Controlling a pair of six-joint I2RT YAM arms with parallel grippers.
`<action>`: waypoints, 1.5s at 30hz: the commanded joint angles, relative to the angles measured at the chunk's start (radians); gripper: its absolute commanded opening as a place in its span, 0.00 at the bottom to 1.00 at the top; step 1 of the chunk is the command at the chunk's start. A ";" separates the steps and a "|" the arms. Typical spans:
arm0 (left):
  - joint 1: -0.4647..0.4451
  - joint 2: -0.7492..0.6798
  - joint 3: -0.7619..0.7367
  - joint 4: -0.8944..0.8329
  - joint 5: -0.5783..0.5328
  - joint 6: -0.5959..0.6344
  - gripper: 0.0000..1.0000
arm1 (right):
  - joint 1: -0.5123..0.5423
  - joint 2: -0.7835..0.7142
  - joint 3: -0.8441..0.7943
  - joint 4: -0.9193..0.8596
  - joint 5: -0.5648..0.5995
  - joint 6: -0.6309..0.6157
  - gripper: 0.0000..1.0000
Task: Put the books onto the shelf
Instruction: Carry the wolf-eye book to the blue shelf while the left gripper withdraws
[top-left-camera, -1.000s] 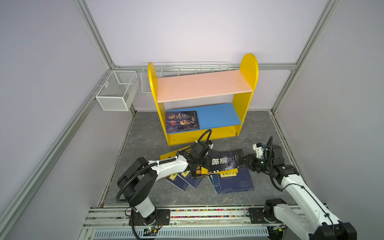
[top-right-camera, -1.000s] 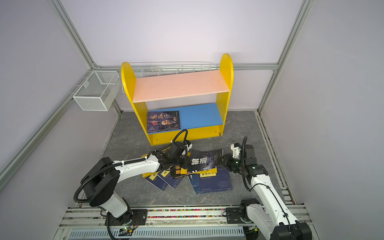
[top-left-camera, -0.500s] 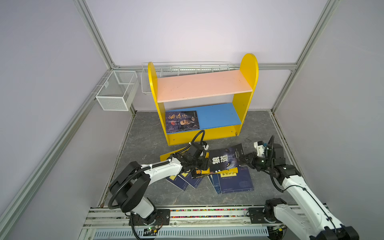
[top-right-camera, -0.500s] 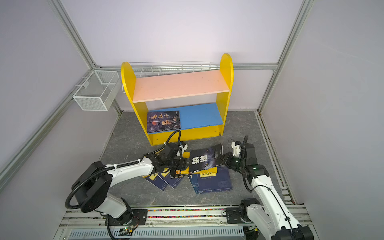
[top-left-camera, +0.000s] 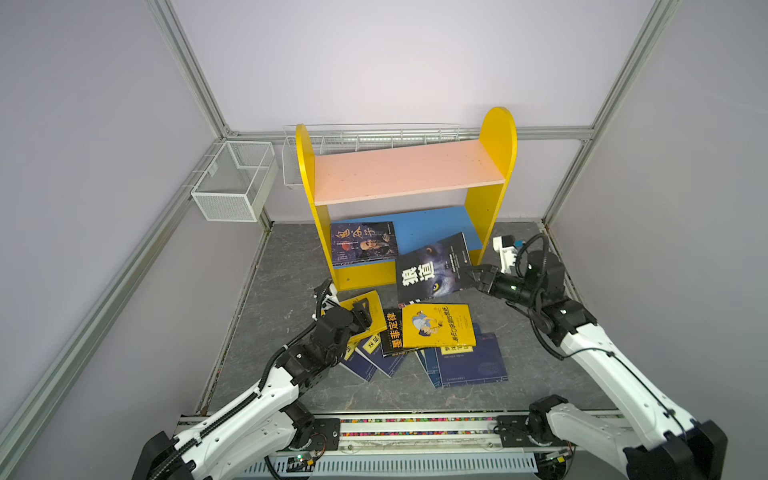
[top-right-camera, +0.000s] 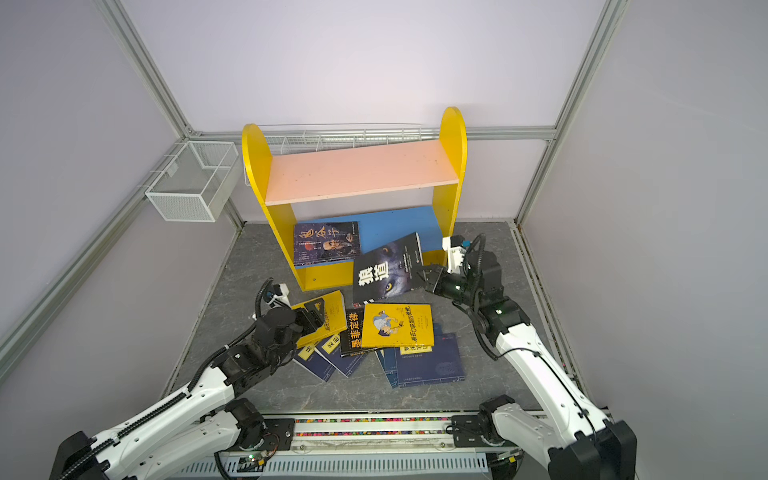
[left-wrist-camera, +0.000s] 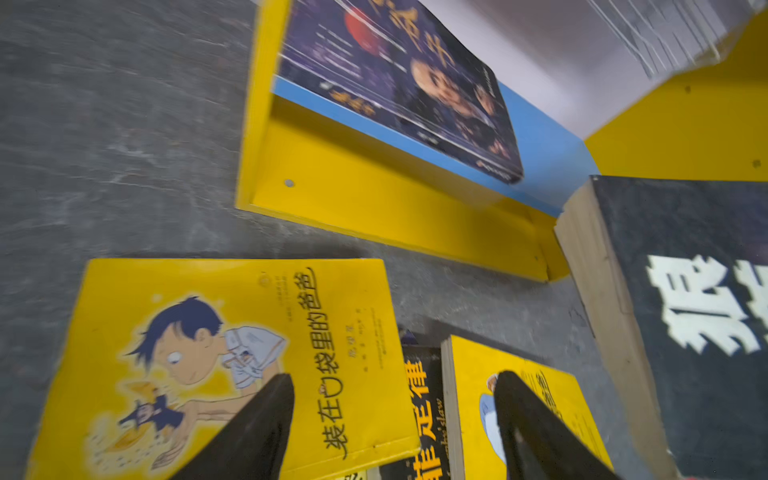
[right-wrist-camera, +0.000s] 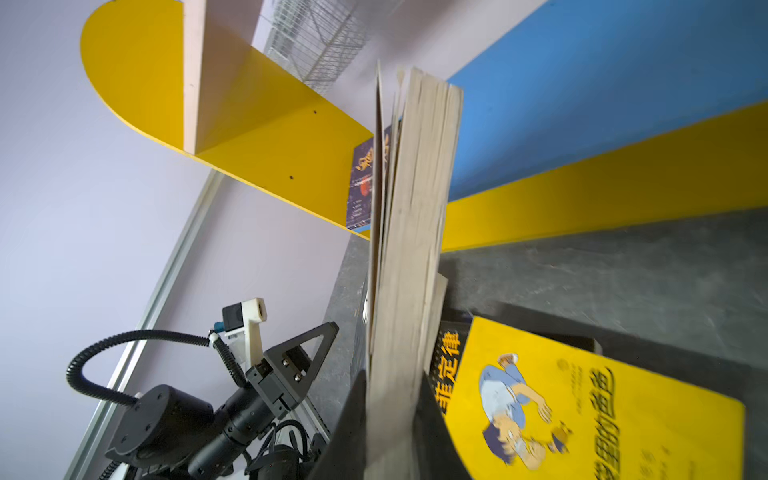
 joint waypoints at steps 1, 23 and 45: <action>0.040 -0.022 0.007 -0.274 -0.188 -0.217 0.76 | 0.052 0.099 0.071 0.269 0.051 0.048 0.06; 0.316 -0.193 -0.108 -0.498 -0.020 -0.326 0.78 | 0.207 0.880 0.605 0.521 0.088 0.180 0.07; 0.316 -0.167 -0.114 -0.419 0.023 -0.269 0.78 | 0.253 0.974 0.748 0.200 0.128 0.083 0.11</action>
